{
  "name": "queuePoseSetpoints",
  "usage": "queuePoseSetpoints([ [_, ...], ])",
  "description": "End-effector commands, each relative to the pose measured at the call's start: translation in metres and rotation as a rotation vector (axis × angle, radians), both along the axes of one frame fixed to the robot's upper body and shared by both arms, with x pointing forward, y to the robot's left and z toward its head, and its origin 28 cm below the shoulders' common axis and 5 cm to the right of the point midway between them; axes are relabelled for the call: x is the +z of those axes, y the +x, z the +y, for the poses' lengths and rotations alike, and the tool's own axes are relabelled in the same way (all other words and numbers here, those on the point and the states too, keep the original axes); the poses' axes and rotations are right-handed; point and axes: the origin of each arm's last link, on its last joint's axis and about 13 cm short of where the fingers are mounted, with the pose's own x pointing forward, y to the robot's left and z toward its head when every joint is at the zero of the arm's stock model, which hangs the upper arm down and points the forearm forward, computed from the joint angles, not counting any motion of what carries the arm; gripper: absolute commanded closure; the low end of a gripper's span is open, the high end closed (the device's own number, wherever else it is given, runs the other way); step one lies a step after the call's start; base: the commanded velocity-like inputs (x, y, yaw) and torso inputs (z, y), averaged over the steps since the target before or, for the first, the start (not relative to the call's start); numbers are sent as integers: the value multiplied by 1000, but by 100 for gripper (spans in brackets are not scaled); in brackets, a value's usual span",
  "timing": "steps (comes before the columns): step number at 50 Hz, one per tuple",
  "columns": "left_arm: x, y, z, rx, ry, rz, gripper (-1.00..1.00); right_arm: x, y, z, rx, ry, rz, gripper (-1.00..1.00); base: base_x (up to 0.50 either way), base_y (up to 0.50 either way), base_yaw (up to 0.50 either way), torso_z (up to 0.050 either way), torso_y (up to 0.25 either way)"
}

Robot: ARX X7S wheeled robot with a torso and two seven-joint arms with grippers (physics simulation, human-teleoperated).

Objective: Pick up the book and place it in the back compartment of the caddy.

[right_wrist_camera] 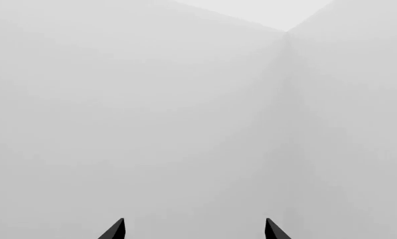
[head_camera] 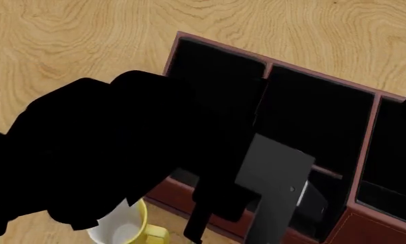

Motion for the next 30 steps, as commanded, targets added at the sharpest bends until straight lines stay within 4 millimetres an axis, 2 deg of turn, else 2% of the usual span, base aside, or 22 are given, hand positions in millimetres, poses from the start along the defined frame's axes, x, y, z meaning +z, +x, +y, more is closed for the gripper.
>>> queuePoseSetpoints([
  [1,5,7,-5,-20,-45,-3,100,0,1,-3,-12,14,-11,-100,0,0,0,0,0],
  [12,0,21,2,10,-56,7,100,-2,2,-5,-20,16,-6,-100,0,0,0,0,1],
  [30,-8,30,7,12,-58,24,100,-2,2,-6,-31,16,-4,-100,0,0,0,0,1],
])
